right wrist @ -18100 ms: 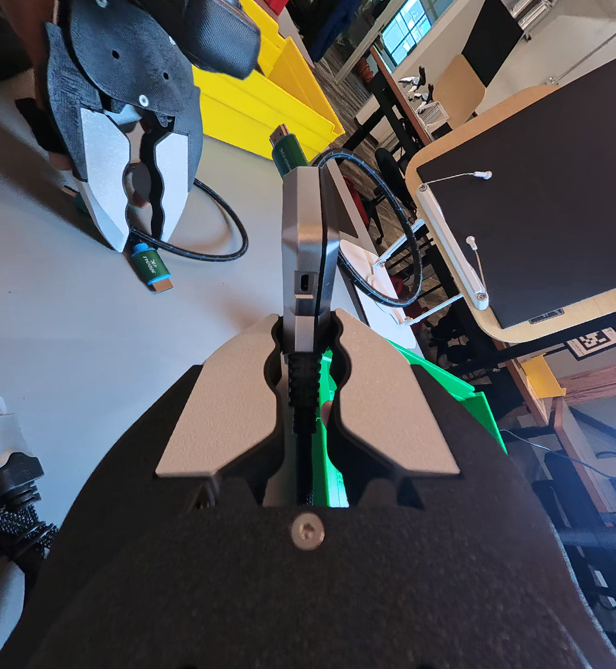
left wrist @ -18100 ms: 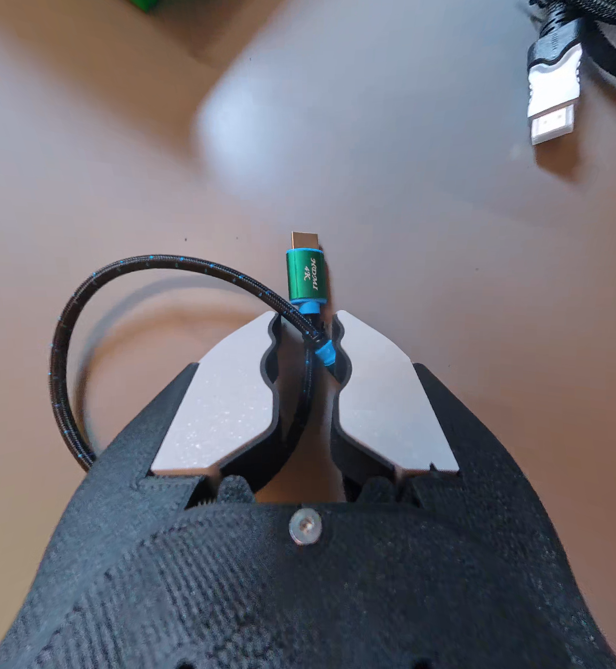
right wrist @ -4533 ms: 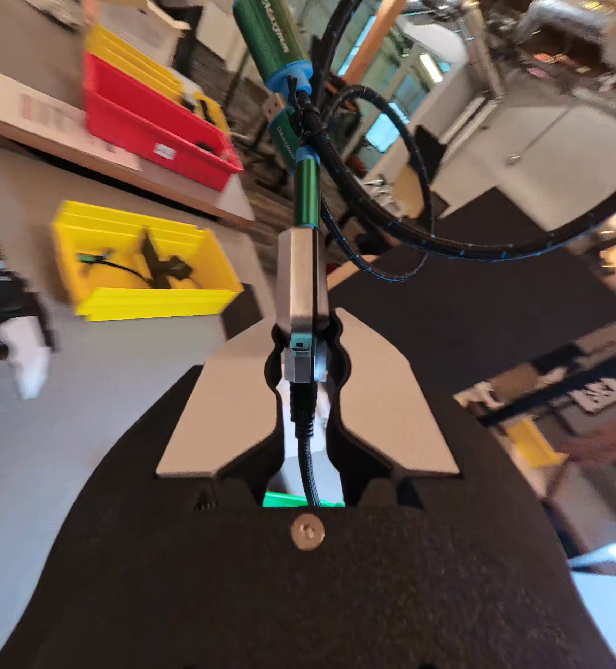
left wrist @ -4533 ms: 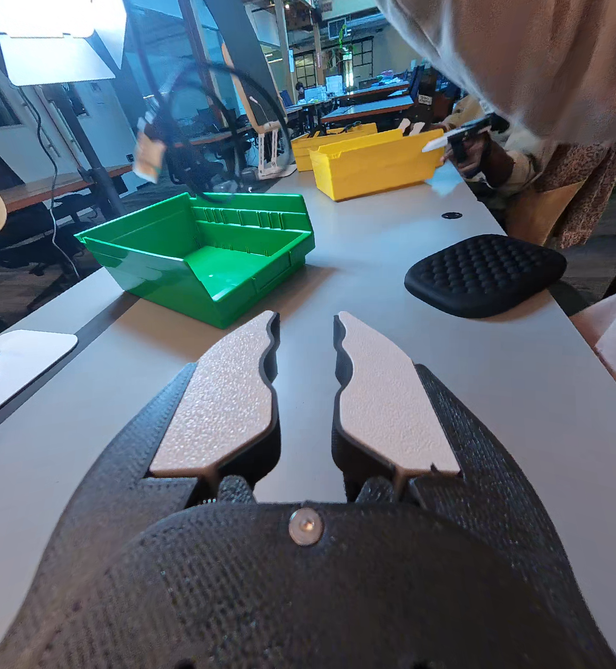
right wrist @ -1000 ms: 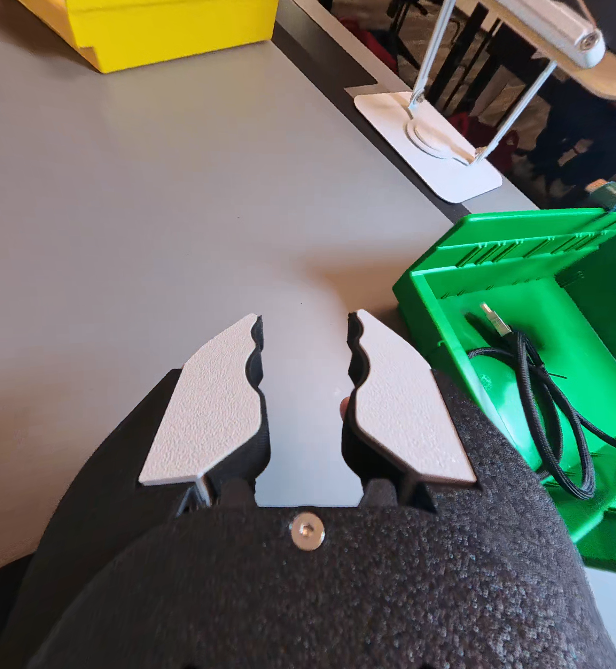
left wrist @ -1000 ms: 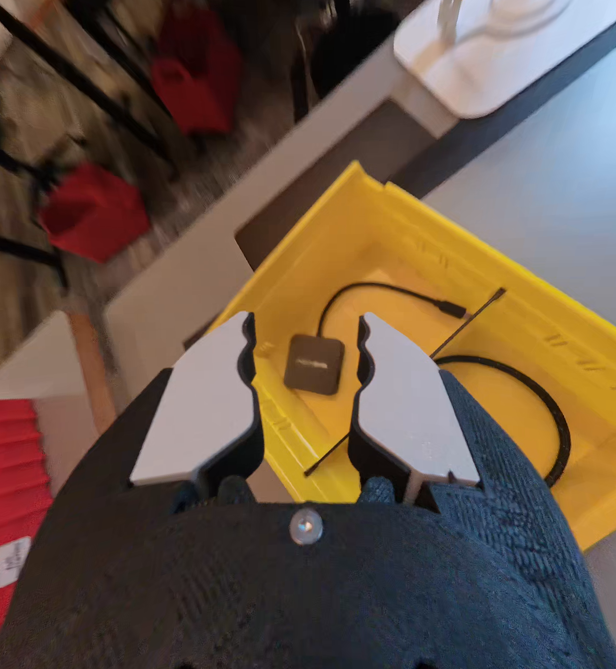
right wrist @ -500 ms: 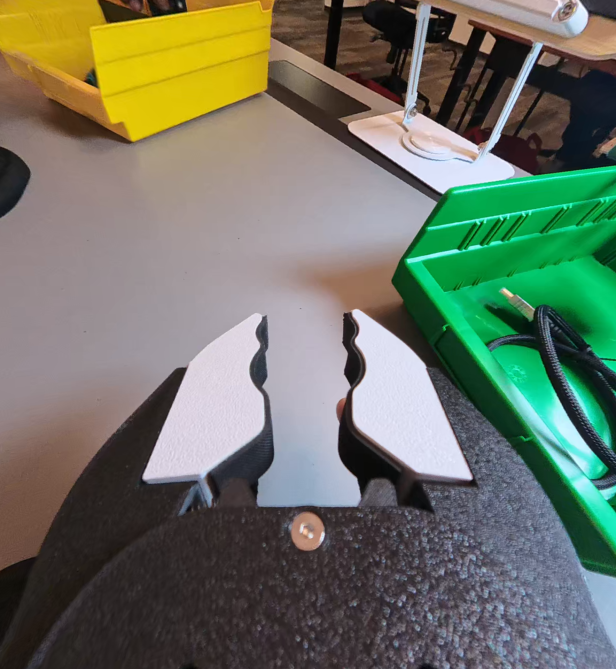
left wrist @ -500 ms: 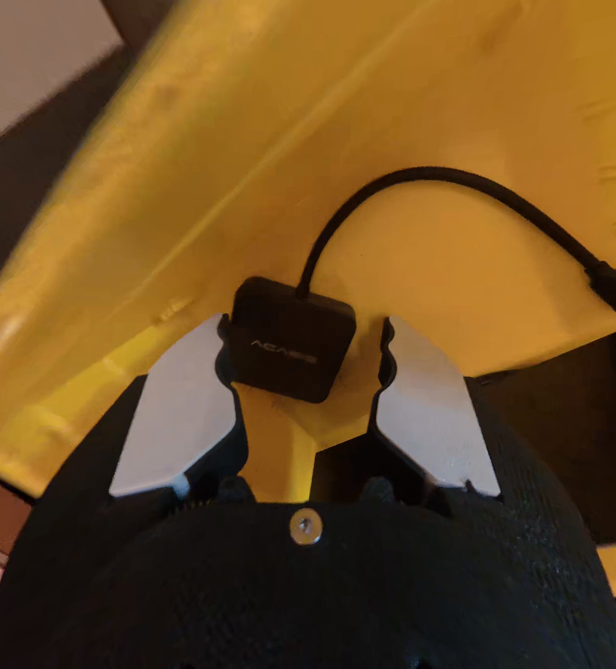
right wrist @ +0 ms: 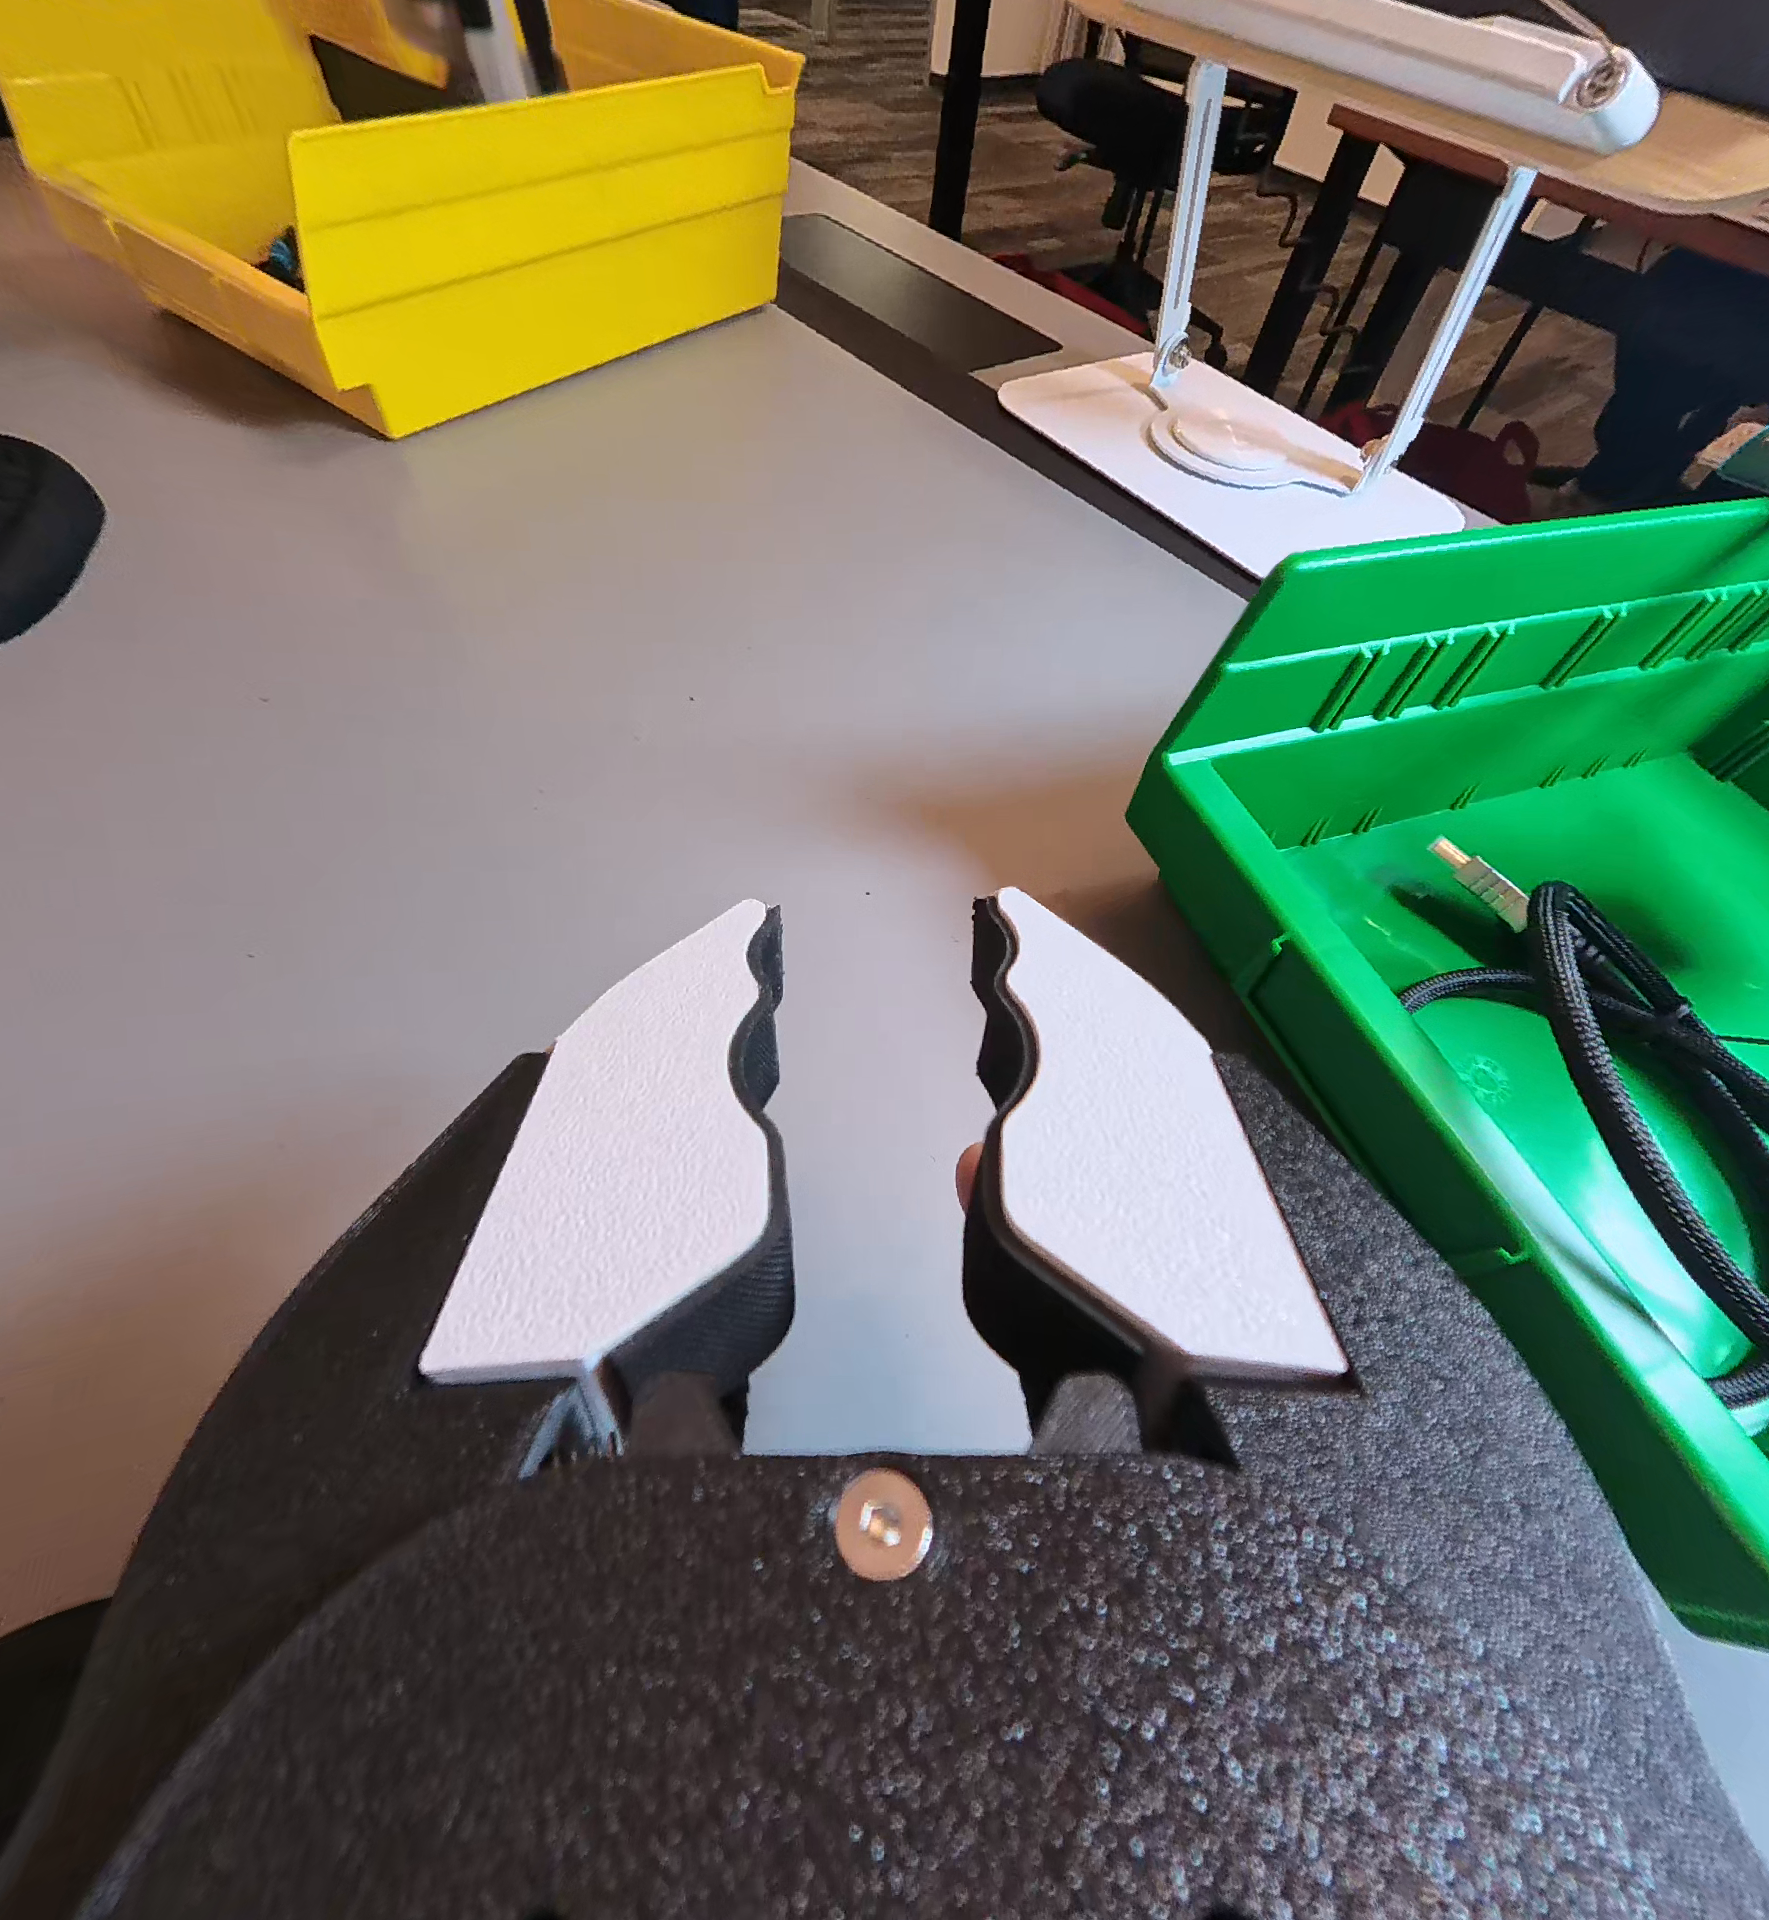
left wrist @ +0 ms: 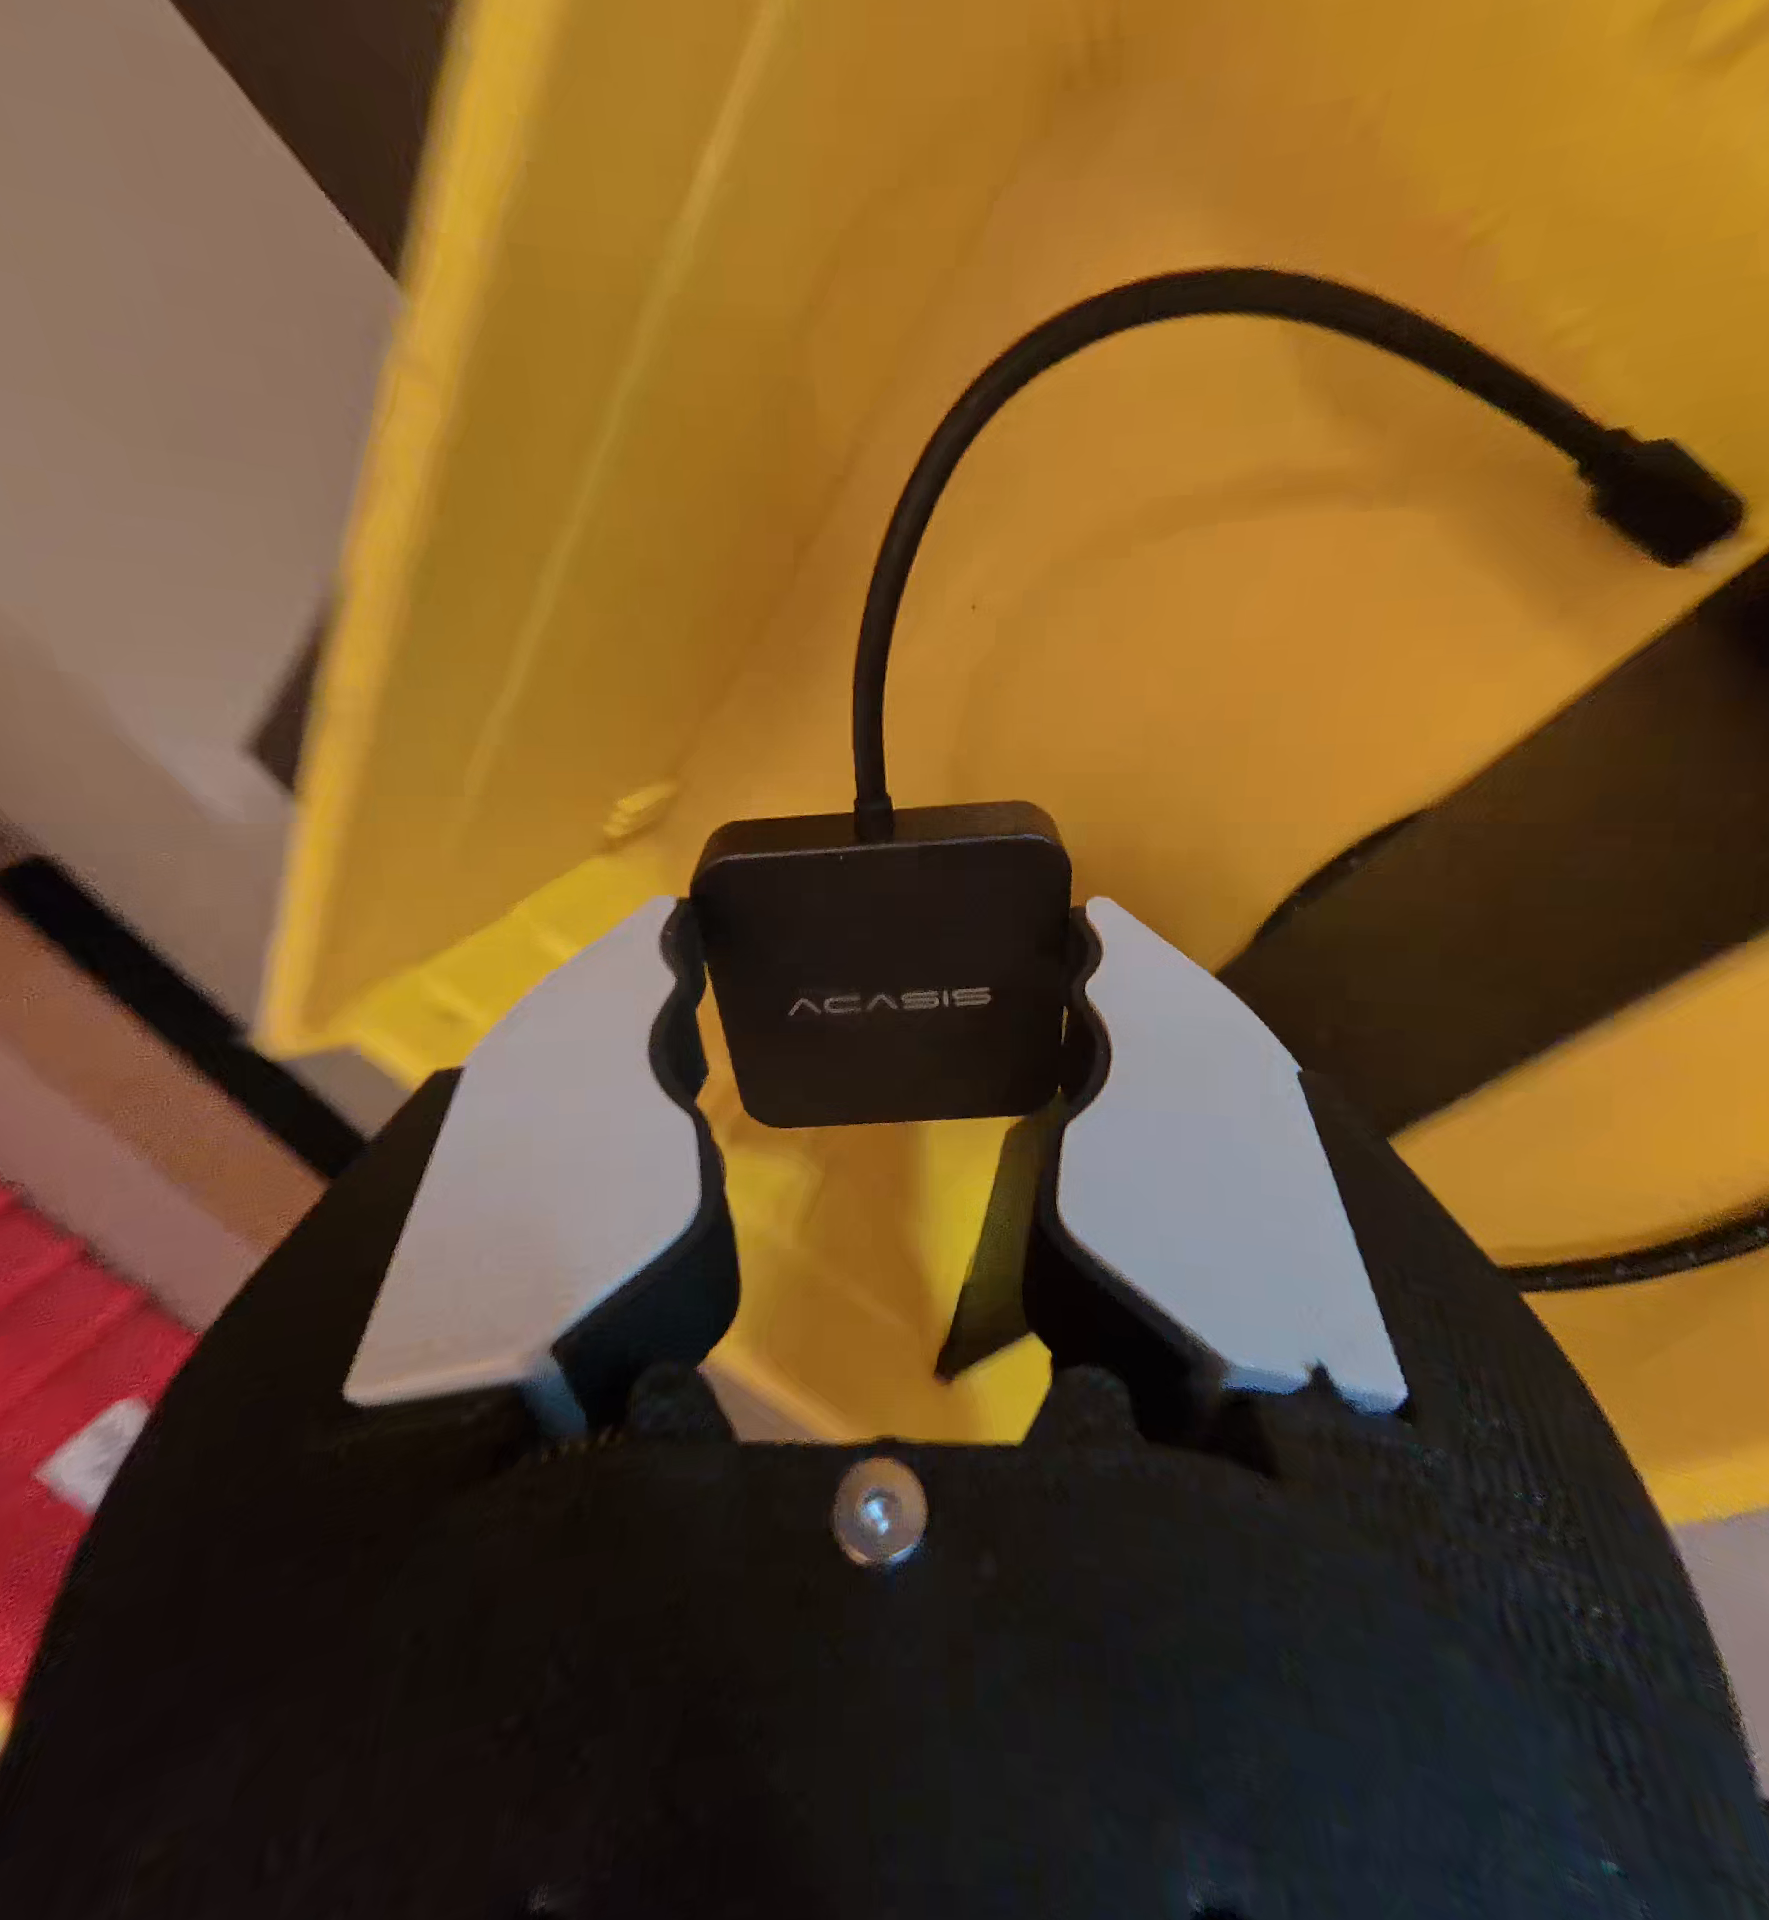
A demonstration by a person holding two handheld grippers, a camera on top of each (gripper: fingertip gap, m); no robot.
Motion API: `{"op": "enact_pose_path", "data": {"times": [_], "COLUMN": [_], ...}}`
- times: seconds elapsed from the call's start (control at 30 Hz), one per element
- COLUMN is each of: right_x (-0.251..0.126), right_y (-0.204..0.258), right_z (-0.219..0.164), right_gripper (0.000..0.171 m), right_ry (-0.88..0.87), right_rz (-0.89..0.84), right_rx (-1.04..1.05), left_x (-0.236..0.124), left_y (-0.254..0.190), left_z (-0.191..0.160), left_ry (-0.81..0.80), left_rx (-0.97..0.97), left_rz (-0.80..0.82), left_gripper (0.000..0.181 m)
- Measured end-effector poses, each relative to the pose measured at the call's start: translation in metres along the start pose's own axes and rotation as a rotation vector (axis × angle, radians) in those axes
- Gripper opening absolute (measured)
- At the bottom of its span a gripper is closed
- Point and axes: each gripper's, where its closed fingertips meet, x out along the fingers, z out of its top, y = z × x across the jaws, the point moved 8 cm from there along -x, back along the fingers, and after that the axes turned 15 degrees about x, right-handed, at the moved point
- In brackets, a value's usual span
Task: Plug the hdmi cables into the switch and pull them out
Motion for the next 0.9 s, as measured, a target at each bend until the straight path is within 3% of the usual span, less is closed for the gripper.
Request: {"op": "enact_pose_path", "data": {"times": [0.1,0.2,0.4,0.5,0.6,0.8,0.9], "right_x": [0.001,0.003,0.006,0.01,0.016,0.022,0.035], "right_y": [0.002,0.004,0.016,0.025,0.04,0.082,0.097], "right_z": [0.0,0.0,0.003,0.004,0.008,0.058,0.082], "right_gripper": [0.035,0.035,0.036,0.036,0.037,0.042,0.055], "right_ry": [0.009,0.015,0.022,0.029,0.031,-0.071,-0.046], "right_rz": [-0.032,-0.051,-0.111,-0.127,-0.098,0.078,0.254], "right_rx": [-0.033,-0.049,-0.133,-0.187,-0.22,-0.309,-0.275], "left_x": [-0.058,-0.122,-0.202,-0.213,-0.198,-0.125,-0.109], "left_y": [-0.006,-0.03,-0.142,-0.213,-0.274,-0.329,-0.34], "left_z": [0.007,0.018,0.042,0.054,0.071,0.117,0.118], "left_ry": [-0.122,-0.346,-0.883,-1.186,-1.429,-1.506,-1.541], "left_rx": [0.066,0.116,0.252,0.286,0.252,0.024,0.067], "left_rz": [0.163,0.312,0.391,0.25,0.002,-0.561,-0.802], "left_gripper": [0.067,0.067,0.067,0.067,0.067,0.067,0.067]}}
